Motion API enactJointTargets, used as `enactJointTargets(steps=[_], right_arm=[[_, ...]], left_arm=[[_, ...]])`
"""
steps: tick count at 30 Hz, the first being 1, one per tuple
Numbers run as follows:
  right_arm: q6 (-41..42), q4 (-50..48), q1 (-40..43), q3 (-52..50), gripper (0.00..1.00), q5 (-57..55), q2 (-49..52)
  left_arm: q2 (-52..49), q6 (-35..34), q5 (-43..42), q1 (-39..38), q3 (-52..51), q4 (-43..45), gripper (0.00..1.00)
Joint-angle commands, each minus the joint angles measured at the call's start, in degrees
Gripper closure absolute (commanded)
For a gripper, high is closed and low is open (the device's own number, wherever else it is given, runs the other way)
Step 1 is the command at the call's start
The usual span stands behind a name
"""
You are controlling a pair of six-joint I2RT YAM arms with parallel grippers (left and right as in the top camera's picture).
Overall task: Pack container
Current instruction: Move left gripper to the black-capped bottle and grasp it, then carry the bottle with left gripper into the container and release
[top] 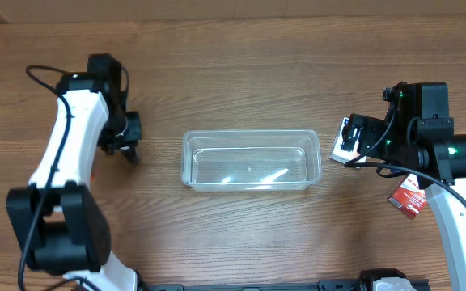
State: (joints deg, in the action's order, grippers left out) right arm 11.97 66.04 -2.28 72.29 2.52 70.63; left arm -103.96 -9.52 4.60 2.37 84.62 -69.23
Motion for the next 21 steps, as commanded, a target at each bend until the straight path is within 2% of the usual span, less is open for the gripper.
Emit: enactJointTargets(steps=[1,4,8,14,21], right_arm=[[-0.15,-0.17,0.11,1.60,0.00,-0.46,-0.52],[-0.15,-0.31,0.11,1.60,0.00,-0.46,-0.52],[-0.15,-0.28,0.11,1.60,0.00,-0.44,-0.52],[-0.13,-0.07,0.11,1.60,0.00,-0.22,-0.52],[-0.13,-0.09,0.11,1.60,0.00,-0.22,-0.52]], left_arm=[[13.20,-3.08,-2.80,-8.44,4.66,-2.03,0.96],[19.82,-7.63,-2.97,-18.69,4.70,-3.37,0.96],[18.43,-9.84,-3.10,-26.93,4.66,-3.48,0.96],[7.08,-9.57,-1.53,-27.91,4.63,-1.55,0.96],[-2.51,-3.26,-1.18,-27.89,4.63,2.21,0.96]])
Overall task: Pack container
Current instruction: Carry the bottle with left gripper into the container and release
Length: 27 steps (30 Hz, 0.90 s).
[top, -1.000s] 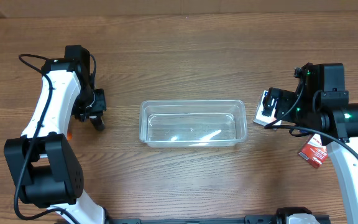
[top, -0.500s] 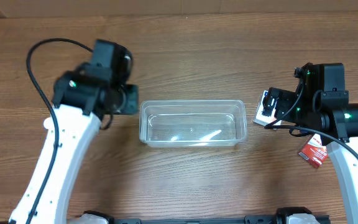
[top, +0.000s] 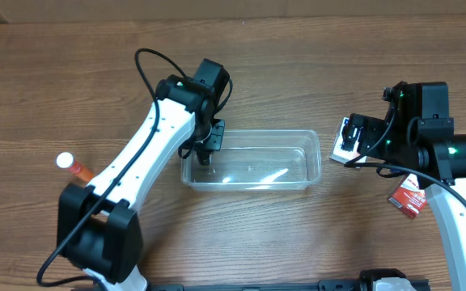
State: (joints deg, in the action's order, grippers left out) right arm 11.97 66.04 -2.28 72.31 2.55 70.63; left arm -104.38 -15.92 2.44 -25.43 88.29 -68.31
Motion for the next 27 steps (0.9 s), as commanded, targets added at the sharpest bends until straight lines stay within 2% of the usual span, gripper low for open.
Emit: enactJointTargets(steps=[1,5,6,7,9,13,16,18,19,21,23,27], right_arm=[[-0.13,-0.09,0.11,1.57,0.00,-0.24,-0.52],[-0.13,-0.07,0.11,1.57,0.00,-0.24,-0.52],[-0.13,-0.07,0.11,1.57,0.00,-0.24,-0.52],[-0.13,-0.07,0.11,1.55,0.00,-0.24,-0.52],[-0.13,-0.07,0.11,1.53,0.00,-0.24,-0.52],[-0.13,0.00,0.11,1.51,0.00,-0.24,-0.52],[-0.13,-0.15,0.11,1.25,0.00,-0.24,-0.52],[-0.13,-0.17,0.11,1.03,0.00,-0.24,-0.42],[-0.13,-0.28,0.11,1.03,0.00,-0.26,-0.42],[-0.15,-0.33,0.11,1.03,0.00,-0.28,-0.42],[-0.15,-0.31,0.11,1.03,0.00,-0.35,-0.42],[0.11,-0.04,0.11,1.03,0.00,-2.49,-0.42]], left_arm=[[-2.71,3.30,1.03,-0.09,0.96,1.64,0.96],[-4.50,3.54,2.03,-0.09,0.96,2.10,0.94],[-4.55,3.54,2.47,-0.09,0.96,1.99,0.90],[-4.55,3.54,2.45,-0.09,0.96,1.73,0.65],[-4.55,3.54,2.45,-0.11,0.96,1.03,0.56],[-4.24,3.72,2.47,-0.11,2.60,-0.66,0.52],[-1.64,3.48,4.81,-0.11,11.23,-7.63,0.49],[1.20,2.45,7.93,0.31,17.27,-12.17,0.28],[2.67,1.49,8.59,0.92,18.95,-13.46,0.00],[7.37,-1.64,9.22,4.48,20.26,-16.33,0.00],[12.61,-5.81,11.15,12.26,20.24,-20.41,0.00],[19.52,-5.92,9.03,33.46,19.56,-23.61,0.00]])
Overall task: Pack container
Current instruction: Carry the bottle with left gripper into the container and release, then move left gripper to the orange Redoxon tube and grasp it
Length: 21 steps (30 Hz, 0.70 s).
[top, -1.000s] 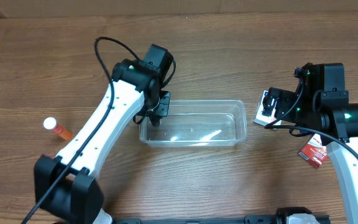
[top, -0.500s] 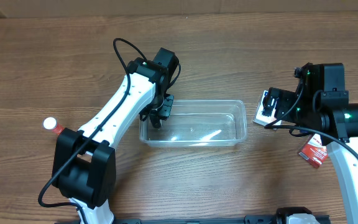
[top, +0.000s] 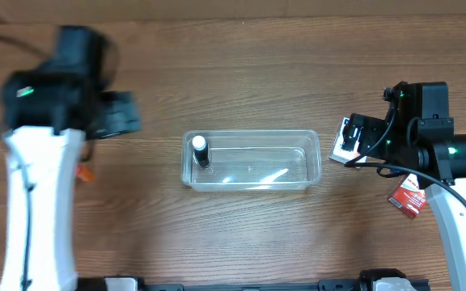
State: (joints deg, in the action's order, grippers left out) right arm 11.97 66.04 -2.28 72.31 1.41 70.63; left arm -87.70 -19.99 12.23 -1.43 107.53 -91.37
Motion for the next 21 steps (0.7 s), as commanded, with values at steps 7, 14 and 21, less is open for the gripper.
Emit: enactJointTargets(steps=[7,14,21], right_arm=[[0.28,0.11,0.13,1.03,0.00,-1.73,-0.42],[0.28,0.13,0.11,1.03,0.00,-1.70,-0.42],[0.31,0.09,0.11,1.03,0.00,-1.70,-0.42]], left_arm=[[2.62,2.12,-4.83,23.12,-23.54,12.74,0.00],[-8.24,6.08,-7.45,24.90,-29.90,23.63,0.00],[-12.00,6.32,-8.87,24.90,-29.86,26.93,0.34]])
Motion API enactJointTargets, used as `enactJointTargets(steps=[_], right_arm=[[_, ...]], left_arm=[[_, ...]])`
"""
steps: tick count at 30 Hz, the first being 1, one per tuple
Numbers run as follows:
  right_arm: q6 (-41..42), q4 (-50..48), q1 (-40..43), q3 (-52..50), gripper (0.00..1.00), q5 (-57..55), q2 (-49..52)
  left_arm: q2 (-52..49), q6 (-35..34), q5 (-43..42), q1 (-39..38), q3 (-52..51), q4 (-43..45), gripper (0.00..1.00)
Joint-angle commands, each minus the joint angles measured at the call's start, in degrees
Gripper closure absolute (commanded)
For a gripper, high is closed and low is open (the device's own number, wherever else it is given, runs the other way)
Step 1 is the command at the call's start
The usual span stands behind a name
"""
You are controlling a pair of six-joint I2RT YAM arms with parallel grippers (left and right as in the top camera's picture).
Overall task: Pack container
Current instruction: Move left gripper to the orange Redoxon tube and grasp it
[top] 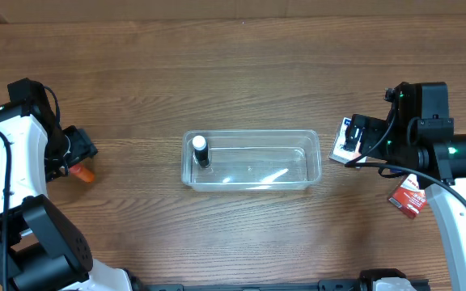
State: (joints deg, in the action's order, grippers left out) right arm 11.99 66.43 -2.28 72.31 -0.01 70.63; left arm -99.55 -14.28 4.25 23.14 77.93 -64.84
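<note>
A clear plastic container [252, 159] sits mid-table. A small dark bottle with a white cap [201, 149] stands in its left end. My left gripper [78, 158] is far to the left, low over an orange tube [86, 173]. Only the tube's orange end shows, and the view does not reveal how the jaws stand. My right gripper [350, 144] hovers just right of the container and is shut on a white packet [345, 145].
A red packet [408, 197] lies on the table under my right arm. The wooden table [249, 234] stretches in front of and behind the container.
My left arm was blurred at the upper left with its gripper near the table's left part. It now rests lower, with the gripper on the orange tube. The right arm has not moved.
My left gripper was left of the container with a dark item at its tips. Then it was over the container's left end, and the orange tube lay uncovered at far left. Later the bottle stood in the container and the arm was back left. Now the gripper covers the tube.
</note>
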Motion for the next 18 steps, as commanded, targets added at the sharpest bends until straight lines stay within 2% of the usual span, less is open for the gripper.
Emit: enactJointTargets(steps=[1,5,9,11,12,14,18], right_arm=[[0.28,-0.31,0.11,1.03,0.00,-0.28,-0.42],[0.28,-0.31,0.11,1.03,0.00,-0.28,-0.42],[0.28,-0.31,0.11,1.03,0.00,-0.28,-0.42],[0.28,-0.33,0.11,1.03,0.00,-0.28,-0.42],[0.28,-0.33,0.11,1.03,0.00,-0.28,-0.42],[0.28,-0.33,0.11,1.03,0.00,-0.28,-0.42],[0.28,-0.28,0.24,1.20,0.00,-0.85,-0.50]], left_arm=[[-0.15,0.61,-0.87,0.33,-0.20,0.48,0.41],[-0.15,0.63,-0.83,0.33,-0.20,0.39,0.50],[-0.15,0.61,-0.83,0.33,-0.20,0.20,0.70],[-0.15,0.61,-0.83,0.33,-0.20,0.15,0.73],[-0.15,0.59,-0.85,0.33,-0.20,0.15,0.83],[-0.07,0.55,-0.87,0.31,-0.07,-0.20,0.95],[5.03,-0.07,-1.66,-4.50,7.13,-7.69,0.96]])
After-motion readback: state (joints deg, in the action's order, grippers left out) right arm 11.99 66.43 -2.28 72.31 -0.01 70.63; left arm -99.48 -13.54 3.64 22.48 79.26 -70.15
